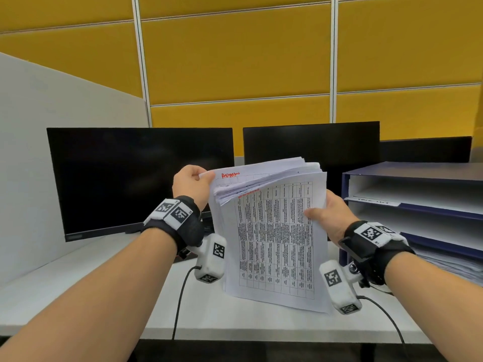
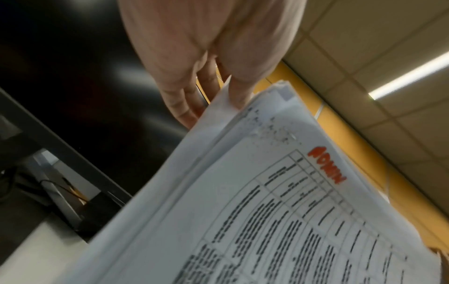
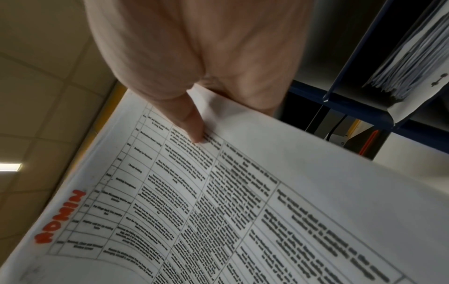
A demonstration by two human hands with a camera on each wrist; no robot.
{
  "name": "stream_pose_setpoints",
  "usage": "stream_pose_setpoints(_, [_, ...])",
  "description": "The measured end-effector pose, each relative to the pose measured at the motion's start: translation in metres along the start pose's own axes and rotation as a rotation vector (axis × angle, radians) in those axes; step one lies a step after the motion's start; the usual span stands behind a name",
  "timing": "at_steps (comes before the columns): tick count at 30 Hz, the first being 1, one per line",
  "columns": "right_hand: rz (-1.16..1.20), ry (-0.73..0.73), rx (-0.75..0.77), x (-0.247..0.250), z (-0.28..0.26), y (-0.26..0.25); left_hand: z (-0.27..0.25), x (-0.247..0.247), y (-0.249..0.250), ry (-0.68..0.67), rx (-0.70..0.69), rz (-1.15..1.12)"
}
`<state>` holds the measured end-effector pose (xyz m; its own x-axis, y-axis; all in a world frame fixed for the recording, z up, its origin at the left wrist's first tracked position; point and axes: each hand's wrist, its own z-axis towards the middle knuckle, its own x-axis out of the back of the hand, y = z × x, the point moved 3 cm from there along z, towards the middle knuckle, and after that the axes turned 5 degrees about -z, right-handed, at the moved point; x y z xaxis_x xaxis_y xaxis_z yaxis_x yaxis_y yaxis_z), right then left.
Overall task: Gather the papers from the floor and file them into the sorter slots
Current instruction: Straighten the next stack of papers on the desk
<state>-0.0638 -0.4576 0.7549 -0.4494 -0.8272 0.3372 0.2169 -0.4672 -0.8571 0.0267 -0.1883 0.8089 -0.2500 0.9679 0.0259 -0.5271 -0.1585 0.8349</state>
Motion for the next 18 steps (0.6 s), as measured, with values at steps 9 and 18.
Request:
stream_pose_setpoints(9, [-0.006, 0.036, 0.006, 0.009, 0.006, 0.009, 0.008, 0.008, -0.019, 0.028, 0.046, 0.011])
stream_pose_setpoints(18, [-0.034, 0.138, -0.027, 0.024, 0.009, 0.021, 0.005, 0.019, -0.048, 0.062, 0.229, 0.191])
